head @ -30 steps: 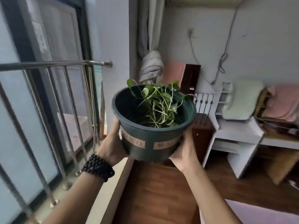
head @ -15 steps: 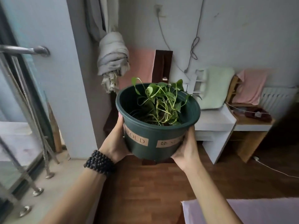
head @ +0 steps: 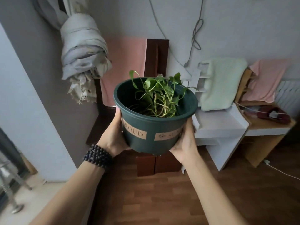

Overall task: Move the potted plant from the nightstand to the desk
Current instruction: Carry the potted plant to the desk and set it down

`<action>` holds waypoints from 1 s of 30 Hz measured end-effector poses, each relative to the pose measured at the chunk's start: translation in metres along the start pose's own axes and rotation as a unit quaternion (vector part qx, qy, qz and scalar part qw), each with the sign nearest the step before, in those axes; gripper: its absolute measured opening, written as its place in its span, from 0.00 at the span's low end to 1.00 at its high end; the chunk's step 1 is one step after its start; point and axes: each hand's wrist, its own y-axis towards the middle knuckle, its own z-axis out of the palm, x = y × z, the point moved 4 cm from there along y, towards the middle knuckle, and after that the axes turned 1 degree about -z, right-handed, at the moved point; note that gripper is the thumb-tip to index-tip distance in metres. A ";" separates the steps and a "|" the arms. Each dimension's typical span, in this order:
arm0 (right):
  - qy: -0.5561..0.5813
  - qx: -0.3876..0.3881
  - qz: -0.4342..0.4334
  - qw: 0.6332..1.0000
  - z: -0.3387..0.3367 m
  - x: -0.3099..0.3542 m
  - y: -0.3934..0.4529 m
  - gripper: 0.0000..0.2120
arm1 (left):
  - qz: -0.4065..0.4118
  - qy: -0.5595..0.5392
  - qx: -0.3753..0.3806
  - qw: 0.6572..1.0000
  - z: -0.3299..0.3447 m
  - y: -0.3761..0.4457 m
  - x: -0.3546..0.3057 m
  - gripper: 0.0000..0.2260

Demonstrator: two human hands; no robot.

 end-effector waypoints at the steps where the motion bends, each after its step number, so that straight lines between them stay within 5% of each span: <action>1: 0.001 -0.005 0.001 1.000 -0.001 0.004 0.019 0.35 | 0.001 0.005 0.001 1.000 -0.002 0.021 -0.004 0.33; 20: 0.048 -0.134 -0.039 0.989 -0.029 0.071 0.298 0.39 | -0.121 0.014 0.071 0.990 -0.016 0.357 -0.060 0.35; 30: 0.024 -0.120 -0.030 0.992 -0.092 0.124 0.415 0.35 | -0.145 0.002 0.046 0.988 0.017 0.499 -0.040 0.38</action>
